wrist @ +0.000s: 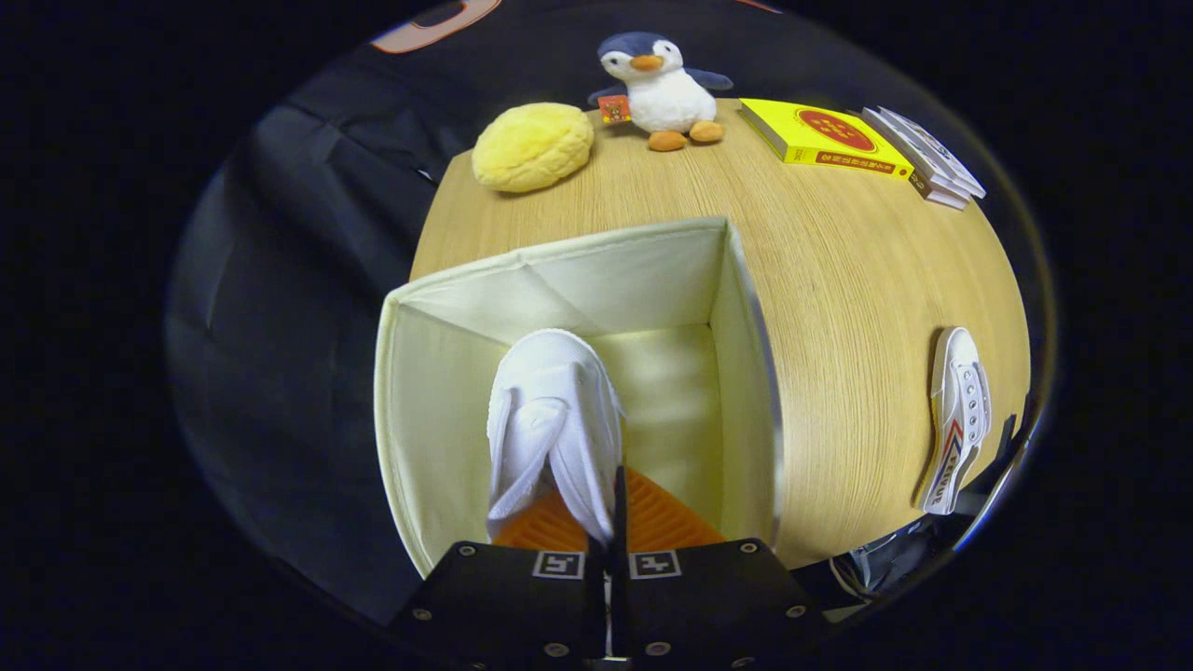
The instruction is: Open the storage box then place both shoes into the box .Put the left shoe in first, then the right shoe, with the right side of both shoes facing outward in a uniform manner.
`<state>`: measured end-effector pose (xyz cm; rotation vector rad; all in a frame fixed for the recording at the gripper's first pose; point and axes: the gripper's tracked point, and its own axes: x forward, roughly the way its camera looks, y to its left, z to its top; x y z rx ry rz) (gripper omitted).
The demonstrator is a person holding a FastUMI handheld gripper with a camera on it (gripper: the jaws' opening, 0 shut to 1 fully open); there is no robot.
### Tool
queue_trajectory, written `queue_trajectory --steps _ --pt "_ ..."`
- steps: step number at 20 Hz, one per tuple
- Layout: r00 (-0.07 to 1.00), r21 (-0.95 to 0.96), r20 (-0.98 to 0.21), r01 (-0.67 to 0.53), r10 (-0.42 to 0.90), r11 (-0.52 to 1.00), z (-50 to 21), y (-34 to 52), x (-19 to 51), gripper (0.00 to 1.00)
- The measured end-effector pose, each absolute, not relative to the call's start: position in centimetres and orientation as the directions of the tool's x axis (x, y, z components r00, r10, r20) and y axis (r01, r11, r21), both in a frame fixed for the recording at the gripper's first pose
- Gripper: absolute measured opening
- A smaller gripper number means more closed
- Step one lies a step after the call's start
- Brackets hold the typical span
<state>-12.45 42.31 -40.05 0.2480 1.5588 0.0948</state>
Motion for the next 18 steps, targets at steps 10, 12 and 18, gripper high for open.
queue_trajectory --steps 10,12,18 --pt "-0.05 0.17 -0.982 0.182 0.181 0.969 -44.5 45.7 -14.1 0.03" --pt "-0.076 0.211 -0.972 0.143 0.223 0.967 -44.3 46.3 -14.9 0.04" --pt "-0.13 0.372 -0.912 0.137 0.389 0.918 -41.7 47.5 -15.8 0.37"
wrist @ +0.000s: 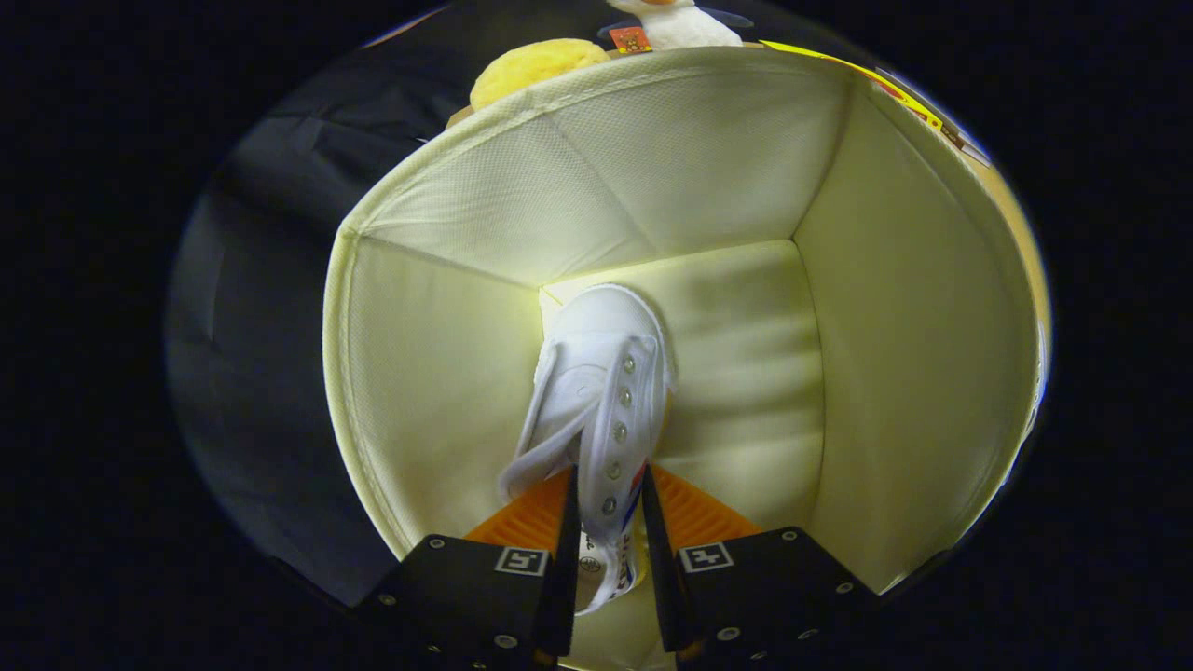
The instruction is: Open the storage box then place both shoes into the box .Put the left shoe in first, then the right shoe, with the right side of both shoes facing outward in a uniform manner.
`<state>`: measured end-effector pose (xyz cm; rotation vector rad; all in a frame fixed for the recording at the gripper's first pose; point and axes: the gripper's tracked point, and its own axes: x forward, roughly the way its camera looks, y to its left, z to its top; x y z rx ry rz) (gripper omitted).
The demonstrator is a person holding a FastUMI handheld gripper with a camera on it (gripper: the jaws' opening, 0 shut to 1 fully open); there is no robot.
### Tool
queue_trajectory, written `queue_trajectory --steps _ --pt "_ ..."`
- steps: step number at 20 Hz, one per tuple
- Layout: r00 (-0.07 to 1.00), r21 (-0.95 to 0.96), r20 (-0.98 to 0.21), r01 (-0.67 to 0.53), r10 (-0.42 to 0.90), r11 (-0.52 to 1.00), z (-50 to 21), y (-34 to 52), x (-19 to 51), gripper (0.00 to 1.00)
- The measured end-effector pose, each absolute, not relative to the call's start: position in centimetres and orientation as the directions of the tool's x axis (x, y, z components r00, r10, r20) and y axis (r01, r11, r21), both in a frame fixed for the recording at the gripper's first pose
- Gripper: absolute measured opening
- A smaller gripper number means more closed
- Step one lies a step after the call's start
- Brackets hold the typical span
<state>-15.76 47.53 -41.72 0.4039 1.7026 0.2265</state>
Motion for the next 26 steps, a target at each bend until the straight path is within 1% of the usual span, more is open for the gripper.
queue_trajectory --steps 1,2,3,4,5,9,11,12,13,14,15,18,23,26 --pt "-0.137 0.406 -0.895 0.139 0.424 0.903 -40.5 47.5 -16.0 0.44" --pt "-0.13 0.443 -0.878 0.141 0.46 0.885 -39.2 47.4 -16.0 0.49" --pt "-0.113 0.482 -0.86 0.141 0.498 0.864 -38.0 47.4 -15.7 0.56" --pt "-0.097 0.512 -0.845 0.139 0.526 0.848 -36.9 46.9 -15.6 0.58" --pt "-0.079 0.531 -0.836 0.137 0.543 0.836 -36.0 46.1 -15.3 0.64" --pt "0.029 0.568 -0.822 0.129 0.569 0.813 -33.0 40.9 -13.6 0.7" --pt "0.068 0.594 -0.804 0.141 0.59 0.792 -31.7 38.2 -13.1 0.72" --pt "0.087 0.603 -0.798 0.149 0.597 0.784 -31.0 36.8 -13.0 0.72" --pt "0.111 0.603 -0.798 0.154 0.592 0.783 -30.6 35.0 -12.9 0.74" --pt "0.141 0.591 -0.807 0.152 0.574 0.792 -30.7 33.1 -12.7 0.74" --pt "0.171 0.583 -0.811 0.153 0.56 0.798 -30.6 31.1 -12.4 0.77" --pt "0.231 0.547 -0.831 0.175 0.507 0.818 -31.4 25.5 -12.3 0.78" --pt "0.243 0.435 -0.892 0.234 0.381 0.869 -35.0 16.4 -14.6 0.78" --pt "0.278 0.353 -0.916 0.22 0.289 0.909 -37.3 11.7 -15.4 0.77"
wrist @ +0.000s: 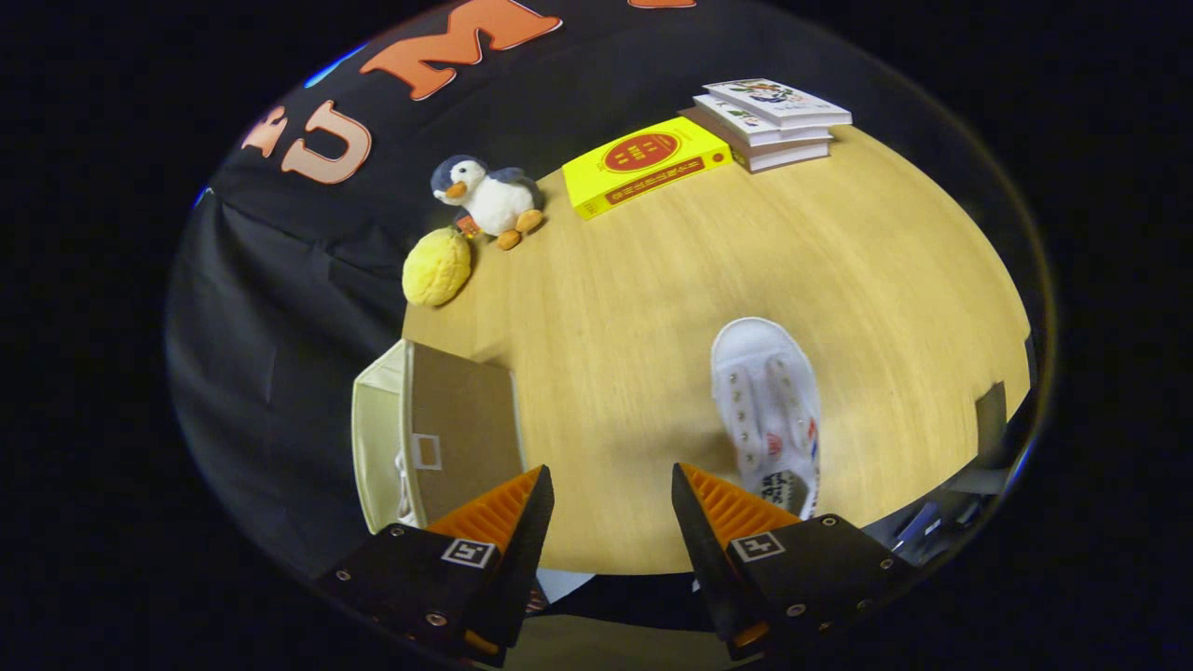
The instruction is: Open the storage box then place both shoes into the box .Put the left shoe in first, then the right shoe, with the right side of both shoes facing outward in a uniform manner.
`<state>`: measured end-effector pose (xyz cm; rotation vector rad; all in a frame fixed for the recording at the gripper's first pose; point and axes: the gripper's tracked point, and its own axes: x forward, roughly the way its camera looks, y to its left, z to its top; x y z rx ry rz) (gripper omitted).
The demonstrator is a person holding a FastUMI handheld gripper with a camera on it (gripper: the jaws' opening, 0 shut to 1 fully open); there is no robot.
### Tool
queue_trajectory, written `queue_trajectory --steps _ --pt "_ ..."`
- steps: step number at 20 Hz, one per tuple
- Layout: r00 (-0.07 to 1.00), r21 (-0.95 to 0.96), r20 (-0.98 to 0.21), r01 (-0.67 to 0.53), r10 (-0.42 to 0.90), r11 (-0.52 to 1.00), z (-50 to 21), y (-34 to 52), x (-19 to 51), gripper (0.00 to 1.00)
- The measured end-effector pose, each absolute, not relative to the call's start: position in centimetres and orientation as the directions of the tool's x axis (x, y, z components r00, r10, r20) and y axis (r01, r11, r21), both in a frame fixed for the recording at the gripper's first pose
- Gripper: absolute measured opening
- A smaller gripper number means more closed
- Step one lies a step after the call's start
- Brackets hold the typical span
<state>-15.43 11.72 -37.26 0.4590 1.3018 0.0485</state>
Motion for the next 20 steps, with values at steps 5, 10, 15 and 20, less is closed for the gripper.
queue_trajectory --steps 5,10,15,20 --pt "0.28 0.234 -0.943 0.177 0.179 0.956 -41.6 7.1 -17.3 0.73" --pt "0.297 0.203 -0.942 0.141 0.154 0.969 -44.7 5.3 -19.3 0.65" --pt "0.32 0.265 -0.923 0.12 0.215 0.957 -44.6 4.8 -19.9 0.58" --pt "0.307 0.206 -0.932 0.018 0.191 0.978 -46.3 3.8 -21.0 0.53"
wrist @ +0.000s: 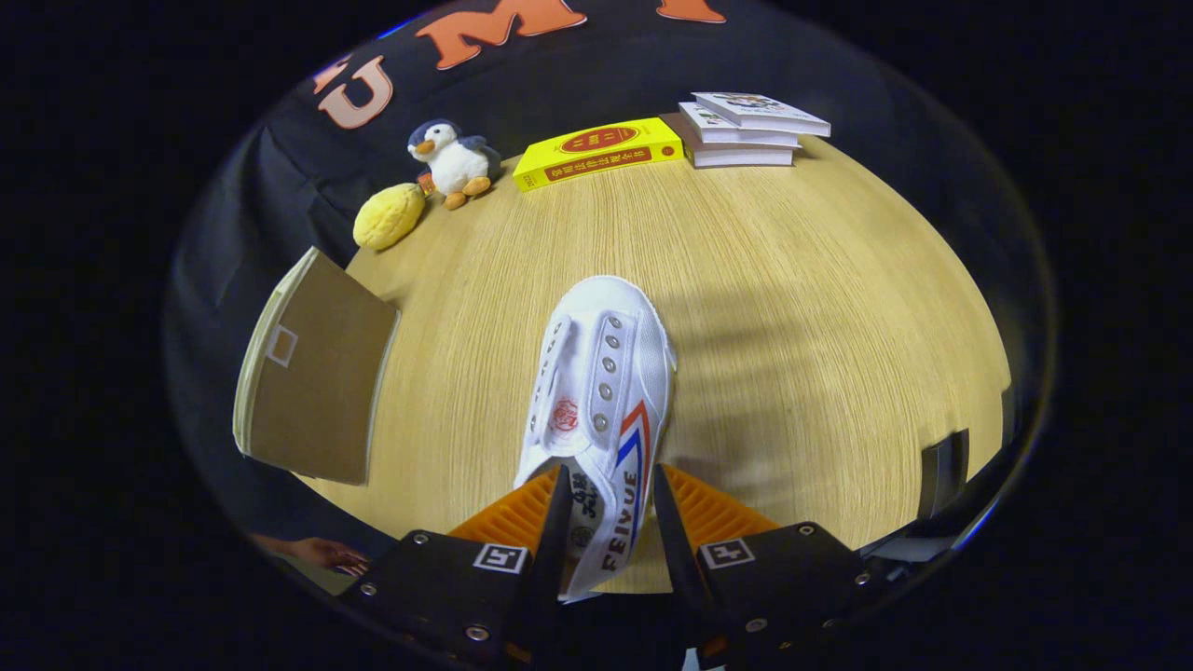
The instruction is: Open the storage box then place both shoes into the box .Put the left shoe in first, then the right shoe, with the right side of both shoes facing outward in a uniform manner.
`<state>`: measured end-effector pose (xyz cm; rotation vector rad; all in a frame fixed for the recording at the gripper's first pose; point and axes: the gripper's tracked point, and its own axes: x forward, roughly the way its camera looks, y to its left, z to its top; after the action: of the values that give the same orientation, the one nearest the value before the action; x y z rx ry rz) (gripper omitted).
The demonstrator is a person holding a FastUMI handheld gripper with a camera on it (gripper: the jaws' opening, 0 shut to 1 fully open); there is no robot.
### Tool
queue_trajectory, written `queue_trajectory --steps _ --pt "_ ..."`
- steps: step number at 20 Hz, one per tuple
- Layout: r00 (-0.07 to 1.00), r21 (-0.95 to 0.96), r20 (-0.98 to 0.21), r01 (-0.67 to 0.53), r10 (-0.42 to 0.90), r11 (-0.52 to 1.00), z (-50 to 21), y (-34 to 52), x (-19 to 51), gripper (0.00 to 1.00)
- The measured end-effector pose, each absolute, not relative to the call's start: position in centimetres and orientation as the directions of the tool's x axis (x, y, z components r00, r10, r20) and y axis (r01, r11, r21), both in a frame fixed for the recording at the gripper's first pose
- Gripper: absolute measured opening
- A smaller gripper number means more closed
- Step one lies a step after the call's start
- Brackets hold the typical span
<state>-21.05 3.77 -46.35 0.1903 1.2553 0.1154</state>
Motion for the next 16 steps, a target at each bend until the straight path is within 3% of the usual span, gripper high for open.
queue_trajectory --steps 5,9,16 --pt "0.424 0.102 -0.901 0.0 0.093 0.995 -47.9 2.6 -18.7 0.46" --pt "0.478 0.103 -0.876 0.056 0.064 0.993 -48.2 2.3 -18.2 0.39" --pt "0.468 0.164 -0.882 0.184 0.06 0.969 -48.4 1.5 -18.3 0.2"
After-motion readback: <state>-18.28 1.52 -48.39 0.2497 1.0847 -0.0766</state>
